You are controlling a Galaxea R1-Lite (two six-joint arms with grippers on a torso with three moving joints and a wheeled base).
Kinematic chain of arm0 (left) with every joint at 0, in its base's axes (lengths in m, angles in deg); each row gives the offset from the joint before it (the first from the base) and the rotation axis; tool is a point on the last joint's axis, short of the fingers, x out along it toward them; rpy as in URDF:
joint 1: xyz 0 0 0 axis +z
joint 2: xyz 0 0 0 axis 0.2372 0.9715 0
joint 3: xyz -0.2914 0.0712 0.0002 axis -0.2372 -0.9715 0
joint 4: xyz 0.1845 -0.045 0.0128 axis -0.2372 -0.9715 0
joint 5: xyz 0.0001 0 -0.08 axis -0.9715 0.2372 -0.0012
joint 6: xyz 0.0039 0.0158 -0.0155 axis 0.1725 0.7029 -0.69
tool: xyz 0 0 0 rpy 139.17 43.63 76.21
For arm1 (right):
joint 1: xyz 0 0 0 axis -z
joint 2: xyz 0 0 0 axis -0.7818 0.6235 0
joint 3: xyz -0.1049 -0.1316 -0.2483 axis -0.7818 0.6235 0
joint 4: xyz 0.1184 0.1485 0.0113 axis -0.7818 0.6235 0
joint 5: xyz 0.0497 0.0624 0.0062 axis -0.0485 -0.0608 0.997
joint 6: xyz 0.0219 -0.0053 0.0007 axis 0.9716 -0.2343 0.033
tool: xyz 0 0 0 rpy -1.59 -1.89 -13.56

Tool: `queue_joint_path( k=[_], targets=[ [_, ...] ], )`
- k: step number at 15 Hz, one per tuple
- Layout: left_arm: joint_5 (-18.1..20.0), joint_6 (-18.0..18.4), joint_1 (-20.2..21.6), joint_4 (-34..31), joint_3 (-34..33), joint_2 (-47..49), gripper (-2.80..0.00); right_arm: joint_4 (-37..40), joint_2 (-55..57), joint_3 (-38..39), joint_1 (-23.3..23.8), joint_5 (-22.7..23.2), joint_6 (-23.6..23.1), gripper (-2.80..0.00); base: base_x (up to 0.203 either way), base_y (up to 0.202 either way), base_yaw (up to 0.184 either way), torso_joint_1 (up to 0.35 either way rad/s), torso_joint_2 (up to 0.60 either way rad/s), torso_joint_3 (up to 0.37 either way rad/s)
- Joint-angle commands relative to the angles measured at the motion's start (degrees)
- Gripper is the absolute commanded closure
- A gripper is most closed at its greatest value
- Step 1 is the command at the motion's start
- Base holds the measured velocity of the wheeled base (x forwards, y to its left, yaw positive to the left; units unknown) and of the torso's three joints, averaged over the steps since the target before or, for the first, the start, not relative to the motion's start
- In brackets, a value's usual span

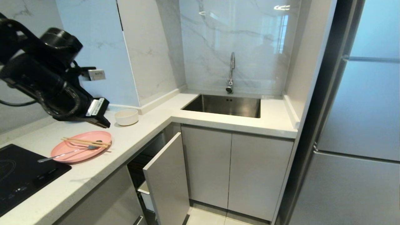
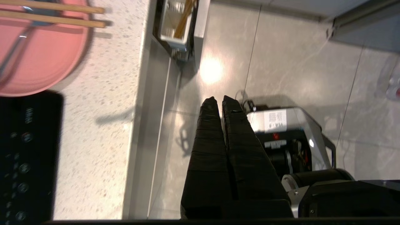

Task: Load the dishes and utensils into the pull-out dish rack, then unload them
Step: Open the cupboard

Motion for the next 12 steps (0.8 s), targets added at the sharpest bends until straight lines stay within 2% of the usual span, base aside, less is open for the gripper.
queue_joint_path(
  k=[1,6,9,12],
  targets=[
    [-0.03,0.03,-0.39,-0.11,0.10,7.28,0.00,-0.01,0.05,0.09,-0.03,0.00,0.06,0.00,0.000,0.000,0.000,0.000,0.00,0.000],
    [-1.14,-0.46,-2.05,8.86,-0.04,18.12,0.00,-0.01,0.05,0.09,0.00,0.00,0.02,0.00,0.000,0.000,0.000,0.000,0.00,0.000],
    [-7.00,-0.52,-2.29,15.19,-0.05,24.15,0.00,-0.01,0.05,0.09,-0.02,0.00,0.06,0.00,0.000,0.000,0.000,0.000,0.00,0.000],
    [-11.00,-0.50,-2.20,20.27,0.03,28.41,0.00,-0.01,0.05,0.09,0.06,0.00,-0.03,0.00,0.000,0.000,0.000,0.000,0.00,0.000]
  ],
)
